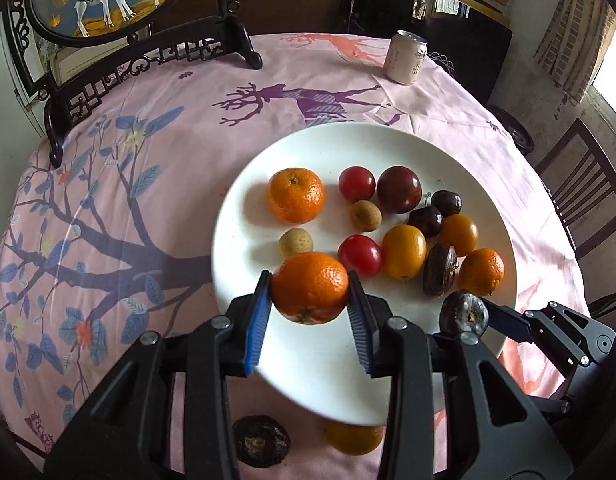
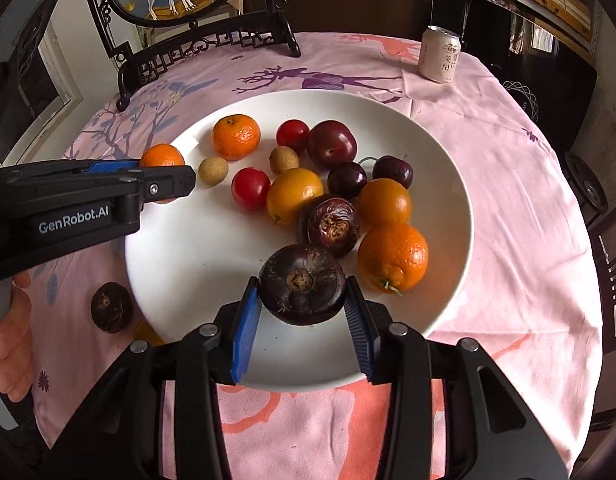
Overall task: Organize fruits
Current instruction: 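Set plum and orange on the white plate and open both tools, then move both open tools toward the last dark fruit and yellow orange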
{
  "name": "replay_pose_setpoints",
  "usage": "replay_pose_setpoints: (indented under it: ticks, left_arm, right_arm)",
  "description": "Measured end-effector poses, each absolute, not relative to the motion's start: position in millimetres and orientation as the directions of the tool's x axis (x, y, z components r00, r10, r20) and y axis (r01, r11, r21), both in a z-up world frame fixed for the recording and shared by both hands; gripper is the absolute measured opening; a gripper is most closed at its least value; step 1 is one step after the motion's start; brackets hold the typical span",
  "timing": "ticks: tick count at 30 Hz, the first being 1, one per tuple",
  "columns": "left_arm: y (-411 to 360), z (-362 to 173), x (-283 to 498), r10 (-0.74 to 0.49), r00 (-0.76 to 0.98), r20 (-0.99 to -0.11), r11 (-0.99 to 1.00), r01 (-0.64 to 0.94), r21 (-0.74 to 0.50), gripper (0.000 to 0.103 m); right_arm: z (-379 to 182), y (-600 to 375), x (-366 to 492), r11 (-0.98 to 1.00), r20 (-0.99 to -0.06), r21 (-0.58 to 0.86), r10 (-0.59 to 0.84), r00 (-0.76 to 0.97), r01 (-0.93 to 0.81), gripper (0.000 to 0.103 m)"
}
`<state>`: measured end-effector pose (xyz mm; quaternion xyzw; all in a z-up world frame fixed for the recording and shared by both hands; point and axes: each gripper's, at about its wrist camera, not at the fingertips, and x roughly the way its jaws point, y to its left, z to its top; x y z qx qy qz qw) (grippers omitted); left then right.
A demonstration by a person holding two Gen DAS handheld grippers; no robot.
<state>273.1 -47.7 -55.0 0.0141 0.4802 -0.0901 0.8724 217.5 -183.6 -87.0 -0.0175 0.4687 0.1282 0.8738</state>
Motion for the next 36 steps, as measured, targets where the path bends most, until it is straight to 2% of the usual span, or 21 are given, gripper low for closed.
replay_pose_setpoints:
  ticks: [3, 5, 6, 10, 14, 18, 27, 31, 33, 34, 36]
  left_arm:
    - [-49.6, -56.4, 276.3, -0.147, 0.523, -0.84, 0.983, 0.174, -0.064, 0.039]
    - [-45.9, -51.3, 274.7, -0.16, 0.531, -0.832, 0.982, 0.17, -0.081, 0.05]
    - [-42.4, -46.1, 271.3, -0.167, 0.544, -0.823, 0.982, 0.167, -0.088, 0.059]
    - [-24.8, -19.3, 239.5, -0.14, 0.635, -0.76, 0.989, 0.134, -0.07, 0.078]
    - [-7.8, -7.2, 197.3, -0.104, 0.691, -0.716, 0.994, 0.087, -0.061, 0.08]
    - [9.6, -5.1, 159.1, -0.047, 0.728, -0.684, 0.999, 0.021, -0.046, 0.086]
    - [32.8, -12.8, 123.0, -0.005, 0.731, -0.682, 0.999, -0.024, -0.034, 0.087]
    - [45.7, -15.4, 112.3, 0.005, 0.74, -0.673, 0.999, -0.038, -0.034, 0.09]
    - [54.6, -18.3, 108.0, 0.019, 0.742, -0.671, 0.998, -0.051, -0.028, 0.093]
    - [60.1, -20.4, 105.2, 0.027, 0.742, -0.669, 0.998, -0.061, -0.027, 0.094]
    - [73.4, -24.9, 100.6, 0.036, 0.744, -0.668, 0.996, -0.079, -0.035, 0.094]
  right_arm:
    - [-85.7, -183.0, 218.9, 0.967, -0.811, 0.07, 0.198, 0.551, -0.245, 0.043]
    - [-80.3, -183.2, 216.3, 0.969, -0.796, 0.053, 0.188, 0.575, -0.242, 0.055]
    - [-75.6, -183.8, 212.8, 0.969, -0.786, 0.049, 0.187, 0.59, -0.242, 0.06]
    - [-55.7, -184.2, 188.9, 0.966, -0.745, 0.022, 0.188, 0.64, -0.258, 0.063]
    - [-46.9, -183.4, 159.7, 0.962, -0.721, 0.052, 0.222, 0.656, -0.268, 0.064]
    - [-44.9, -179.4, 127.5, 0.957, -0.705, 0.082, 0.252, 0.662, -0.277, 0.065]
    - [-51.4, -154.9, 91.5, 0.953, -0.722, 0.084, 0.26, 0.641, -0.292, 0.065]
    - [-54.6, -146.0, 83.8, 0.951, -0.732, 0.098, 0.27, 0.625, -0.295, 0.066]
    - [-59.6, -141.5, 79.7, 0.952, -0.741, 0.107, 0.268, 0.615, -0.286, 0.085]
    - [-62.2, -139.1, 77.0, 0.955, -0.74, 0.11, 0.264, 0.618, -0.276, 0.099]
    - [-67.0, -135.7, 72.6, 0.958, -0.732, 0.119, 0.262, 0.629, -0.261, 0.099]
